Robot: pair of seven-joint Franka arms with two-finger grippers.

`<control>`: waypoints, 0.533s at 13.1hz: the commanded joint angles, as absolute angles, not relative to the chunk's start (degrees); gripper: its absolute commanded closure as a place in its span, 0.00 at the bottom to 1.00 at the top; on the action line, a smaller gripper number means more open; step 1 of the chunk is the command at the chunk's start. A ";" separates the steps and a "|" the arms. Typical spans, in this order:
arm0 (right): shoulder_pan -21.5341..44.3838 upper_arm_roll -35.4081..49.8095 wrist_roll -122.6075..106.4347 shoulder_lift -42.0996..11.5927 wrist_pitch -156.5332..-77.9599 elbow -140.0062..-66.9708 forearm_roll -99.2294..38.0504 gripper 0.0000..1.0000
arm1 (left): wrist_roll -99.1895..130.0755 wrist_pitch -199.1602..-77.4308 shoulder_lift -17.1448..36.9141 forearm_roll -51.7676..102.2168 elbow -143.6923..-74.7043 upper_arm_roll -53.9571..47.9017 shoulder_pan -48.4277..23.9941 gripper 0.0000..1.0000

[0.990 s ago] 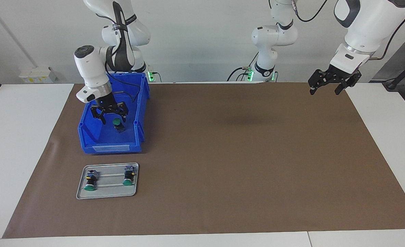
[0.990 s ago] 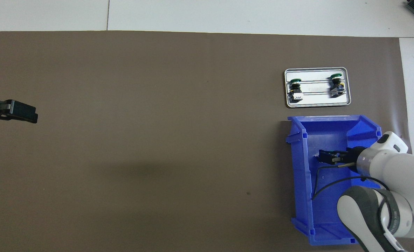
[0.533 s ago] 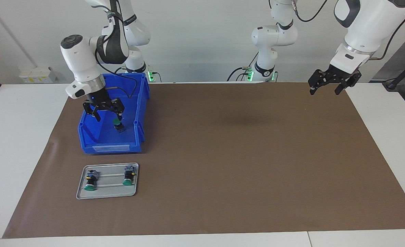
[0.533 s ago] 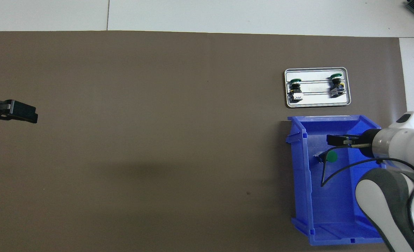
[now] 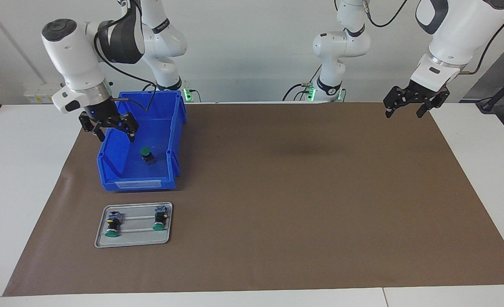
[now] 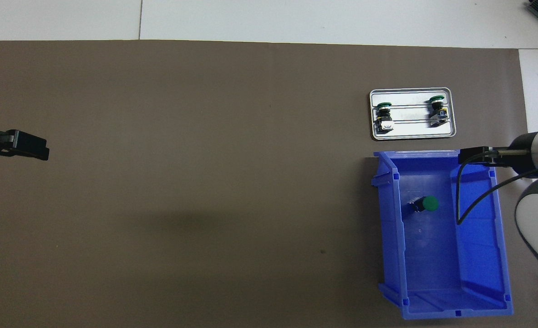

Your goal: Place and press button with both arms

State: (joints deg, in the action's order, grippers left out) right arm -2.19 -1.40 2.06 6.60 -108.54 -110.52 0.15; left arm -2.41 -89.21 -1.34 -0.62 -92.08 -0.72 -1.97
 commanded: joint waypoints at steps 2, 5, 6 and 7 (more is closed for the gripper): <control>-3.51 -0.97 3.78 2.82 -96.36 -97.06 0.79 0.00 | -2.81 -90.18 -3.08 0.00 -94.13 -1.05 -1.32 0.00; -4.75 -0.88 3.60 2.37 -88.96 -90.19 1.05 0.00 | -2.81 -90.18 -3.08 0.00 -94.13 -1.05 -1.32 0.00; -4.31 -0.79 3.52 2.37 -88.42 -89.91 1.32 0.00 | -2.81 -90.26 -3.08 0.00 -94.13 -1.05 -1.32 0.00; -4.39 -0.79 3.25 2.37 -88.42 -90.09 1.23 0.00 | -2.81 -90.18 -3.08 0.00 -94.13 -1.05 -1.32 0.00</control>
